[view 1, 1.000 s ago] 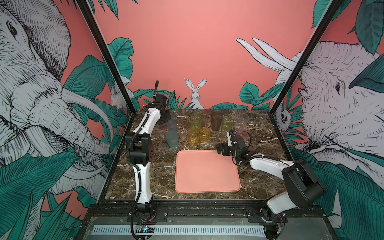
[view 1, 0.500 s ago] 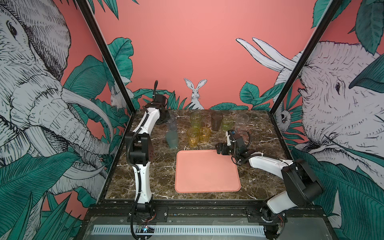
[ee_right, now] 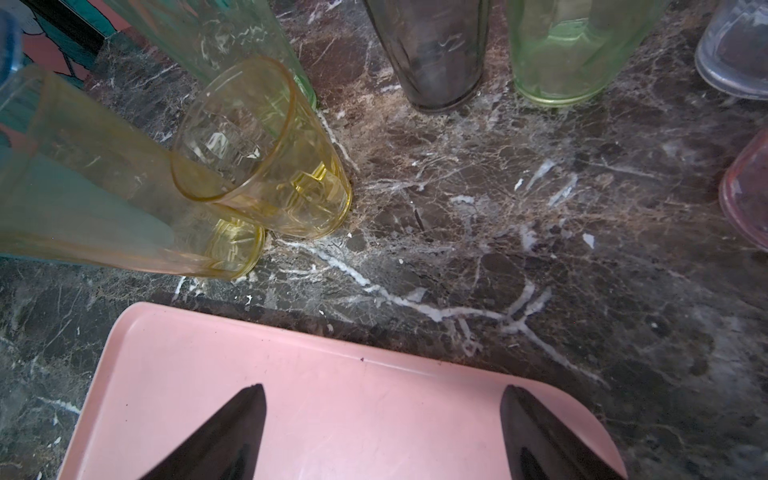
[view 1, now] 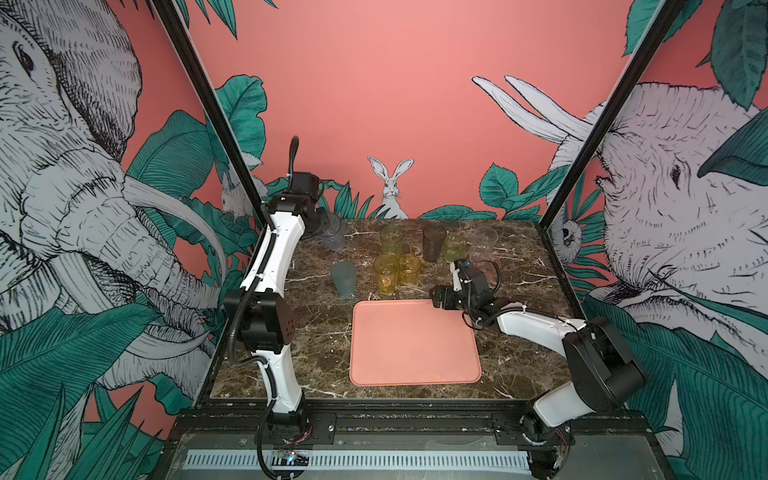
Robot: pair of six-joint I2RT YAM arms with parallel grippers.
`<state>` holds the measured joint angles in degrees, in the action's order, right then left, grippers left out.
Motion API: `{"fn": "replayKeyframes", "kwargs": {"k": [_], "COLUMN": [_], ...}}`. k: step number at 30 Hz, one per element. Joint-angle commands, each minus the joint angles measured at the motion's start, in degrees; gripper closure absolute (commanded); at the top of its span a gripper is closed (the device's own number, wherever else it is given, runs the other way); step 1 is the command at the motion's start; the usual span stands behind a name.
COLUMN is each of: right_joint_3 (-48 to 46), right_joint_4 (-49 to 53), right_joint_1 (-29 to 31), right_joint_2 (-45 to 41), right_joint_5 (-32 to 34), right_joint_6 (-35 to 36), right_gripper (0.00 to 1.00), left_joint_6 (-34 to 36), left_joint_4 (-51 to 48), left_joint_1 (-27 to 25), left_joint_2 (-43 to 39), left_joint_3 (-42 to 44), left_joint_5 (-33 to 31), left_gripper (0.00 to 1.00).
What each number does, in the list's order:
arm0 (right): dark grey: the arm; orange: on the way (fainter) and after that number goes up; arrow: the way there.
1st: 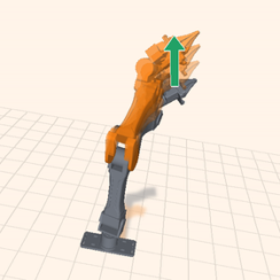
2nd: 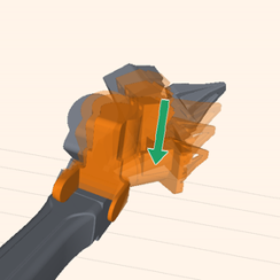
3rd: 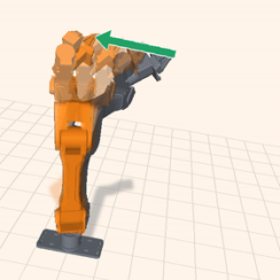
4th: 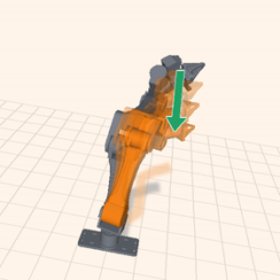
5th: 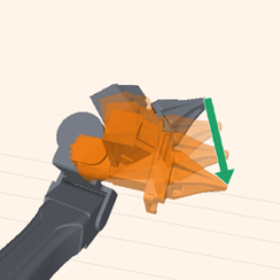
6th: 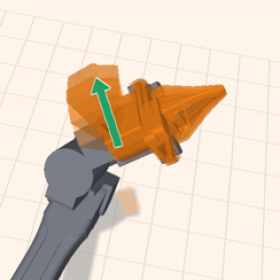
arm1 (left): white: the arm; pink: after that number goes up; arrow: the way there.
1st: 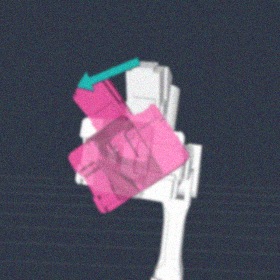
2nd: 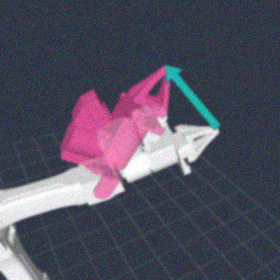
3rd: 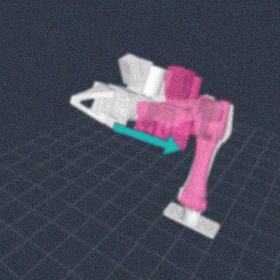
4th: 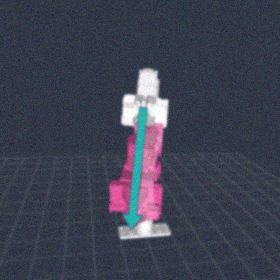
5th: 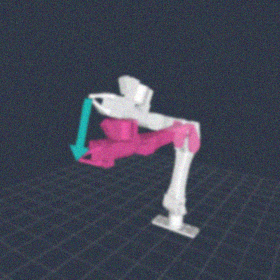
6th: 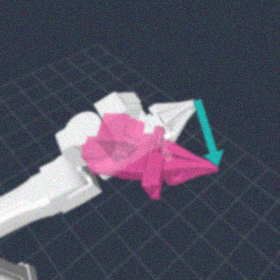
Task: Place the glasses into the tray
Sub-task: 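Lift the blue-rimmed clear glass off the table with the left gripper, then carry the held clear glass over the pink tray and lower it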
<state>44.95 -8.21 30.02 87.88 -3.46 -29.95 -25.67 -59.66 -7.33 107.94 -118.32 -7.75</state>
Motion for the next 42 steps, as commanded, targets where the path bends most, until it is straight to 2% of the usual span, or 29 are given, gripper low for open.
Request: {"fn": "replayKeyframes", "kwargs": {"k": [1,15,18,24,32,42], "right_joint_3": [1.19,1.63,1.75,1.81,2.41,2.77], "right_joint_4": [-0.05,0.91,1.3,1.52,2.14,2.81], "right_joint_1": [0.41,0.41,0.41,0.35,0.39,0.44], "right_joint_2": [0.26,-0.11,-0.14,-0.06,0.45,1.01], "right_joint_5": [0.91,0.57,0.65,0.82,0.44,0.47], "right_joint_6": [0.51,0.51,0.25,0.25,0.19,0.16], "right_gripper": [0.09,0.09,0.09,0.09,0.08,0.08], "left_joint_6": [1.45,4.61,6.1,7.21,5.25,2.25], "left_joint_4": [-5.4,-18.03,-20.22,-21.72,-23.91,-17.18], "left_joint_1": [0.22,-1.72,-3.16,-5.3,-9.36,-14.81], "left_joint_2": [-4.75,-17.98,-20.52,-26.02,-27.62,-26.91], "left_joint_3": [-2.32,-2.47,-0.94,3.15,6.18,17.73], "left_joint_5": [-1.65,-2.43,-4.22,-3.1,0.29,4.95], "left_gripper": [1.0,1.0,1.0,1.0,1.0,1.0]}}
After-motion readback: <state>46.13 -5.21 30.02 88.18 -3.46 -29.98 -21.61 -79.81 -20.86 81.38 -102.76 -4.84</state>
